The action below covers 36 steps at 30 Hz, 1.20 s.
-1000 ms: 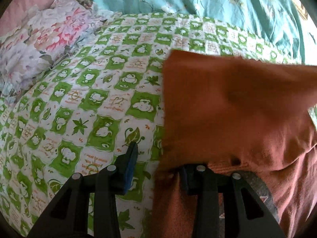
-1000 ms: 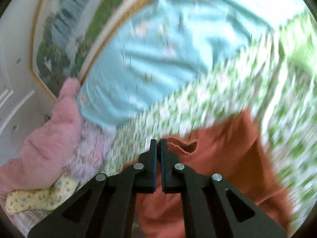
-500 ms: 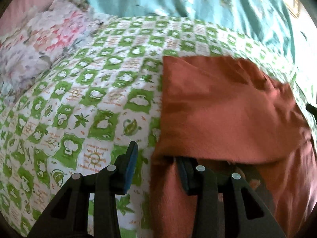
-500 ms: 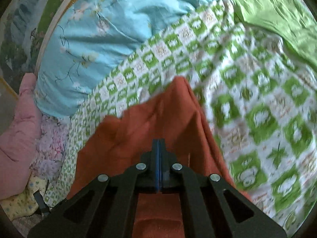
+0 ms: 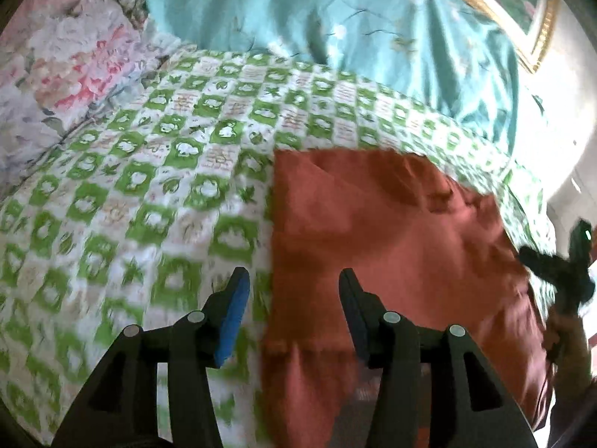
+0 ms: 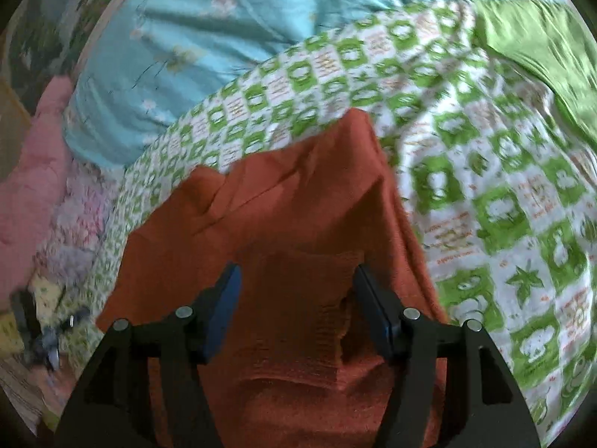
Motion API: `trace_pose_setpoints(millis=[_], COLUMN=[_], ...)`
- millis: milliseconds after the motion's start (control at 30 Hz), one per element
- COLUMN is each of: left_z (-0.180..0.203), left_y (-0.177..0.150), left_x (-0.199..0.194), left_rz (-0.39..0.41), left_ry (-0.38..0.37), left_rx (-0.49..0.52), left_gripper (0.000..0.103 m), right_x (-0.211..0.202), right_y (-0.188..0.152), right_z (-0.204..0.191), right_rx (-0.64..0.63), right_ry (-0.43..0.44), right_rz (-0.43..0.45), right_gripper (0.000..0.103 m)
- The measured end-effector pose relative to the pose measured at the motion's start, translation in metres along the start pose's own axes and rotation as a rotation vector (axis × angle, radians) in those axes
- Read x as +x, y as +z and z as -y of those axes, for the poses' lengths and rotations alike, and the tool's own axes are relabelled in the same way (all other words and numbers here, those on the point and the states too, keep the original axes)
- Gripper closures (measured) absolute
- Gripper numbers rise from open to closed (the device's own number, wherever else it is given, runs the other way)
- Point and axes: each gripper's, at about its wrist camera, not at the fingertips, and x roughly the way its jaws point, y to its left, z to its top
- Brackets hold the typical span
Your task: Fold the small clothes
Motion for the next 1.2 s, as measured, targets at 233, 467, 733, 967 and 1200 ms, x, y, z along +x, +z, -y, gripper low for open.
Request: trace_pose_setpoints(millis=[233,467,733,967,1200], left_z=[-0.010,0.010,0.014,0.003,0.000], left_y=[0.042,0.056,0.038,0.038,0.004], left_x=[0.085,0.099,0.067,0.075,0.013], left_rz=[-0.154,-0.101,0.076,0.005,-0.003], left_ry=[-0.009,0.026,0.110,0.109,0.103], left_rx=[-0.060,0.002,-0.029,-0.064,-0.087], left_gripper=[0.048,0.093,0.093,0.092,0.090], right_x=[0.018,0.021,-0.001,0.027,-0.032], right_y=[-0.006,-0.011,0.011,0.000,-0.015], right_z=[0.006,0.007,-0.012,0.006,0.007], right_rx=[-0.026,-0.016,-0.104,-0.054,-0.003], right_ry=[-0.069,-0.015,-0.088,-0.173,-0.128], right_rz=[-0.059,-0.075,0.057,-0.046,0.036], right_gripper=[0.045,0.093,0.094,0.079,0.062])
